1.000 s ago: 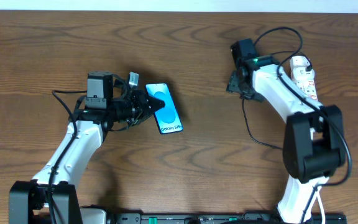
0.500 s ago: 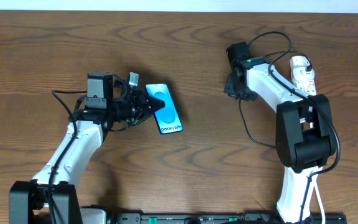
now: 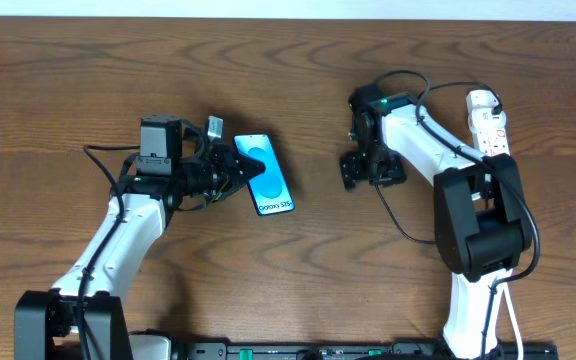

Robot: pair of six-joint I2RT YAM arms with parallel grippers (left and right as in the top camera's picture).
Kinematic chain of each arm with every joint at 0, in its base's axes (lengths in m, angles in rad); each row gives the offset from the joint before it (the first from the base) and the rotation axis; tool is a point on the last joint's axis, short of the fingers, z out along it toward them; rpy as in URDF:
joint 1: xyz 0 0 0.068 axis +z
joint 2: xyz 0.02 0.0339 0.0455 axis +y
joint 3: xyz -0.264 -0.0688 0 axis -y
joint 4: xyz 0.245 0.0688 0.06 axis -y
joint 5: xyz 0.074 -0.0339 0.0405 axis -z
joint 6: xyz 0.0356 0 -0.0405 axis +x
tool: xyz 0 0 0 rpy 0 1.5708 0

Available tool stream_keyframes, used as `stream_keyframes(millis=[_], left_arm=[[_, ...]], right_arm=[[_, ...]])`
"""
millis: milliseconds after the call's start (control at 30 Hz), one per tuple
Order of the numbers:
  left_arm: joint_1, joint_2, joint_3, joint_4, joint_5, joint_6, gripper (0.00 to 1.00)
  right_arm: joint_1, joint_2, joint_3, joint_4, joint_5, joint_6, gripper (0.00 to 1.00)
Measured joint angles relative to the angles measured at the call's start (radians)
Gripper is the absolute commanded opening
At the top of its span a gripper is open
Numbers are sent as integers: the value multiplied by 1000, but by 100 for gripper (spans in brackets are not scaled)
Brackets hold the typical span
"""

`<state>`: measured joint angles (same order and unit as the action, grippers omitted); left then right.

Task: Plug charger to phone and switch on socket
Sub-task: 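Lower the right gripper onto the black cable's USB-C plug and grasp it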

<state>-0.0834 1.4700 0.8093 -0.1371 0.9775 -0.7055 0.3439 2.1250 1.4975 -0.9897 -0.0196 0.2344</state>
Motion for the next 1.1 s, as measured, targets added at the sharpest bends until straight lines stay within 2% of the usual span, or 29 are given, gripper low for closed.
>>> stream_keyframes(millis=[133,200,367,533,833,933,1000,1100], left_arm=[[0,0,0,-1,0,0,7],[0,0,0,-6,0,0,8],[0,0,0,-21,0,0,8],[0,0,0,-24,0,0,7],[0,0,0,-35,0,0,7],[0,0,0,-39,0,0,7],[0,0,0,-40,0,0,7],[0,0,0,-39,0,0,7]], right_arm=[[0,0,0,92,45,43,86],[0,0,0,139,58,66,81],[0,2,-1,222,92,142,61],[0,2,-1,210,106,193,60],[2,2,-1,203,140,213,33],[2,2,-1,210,156,218,17],[2,2,-2,213,167,217,2],[2,3,-3,214,179,225,1]])
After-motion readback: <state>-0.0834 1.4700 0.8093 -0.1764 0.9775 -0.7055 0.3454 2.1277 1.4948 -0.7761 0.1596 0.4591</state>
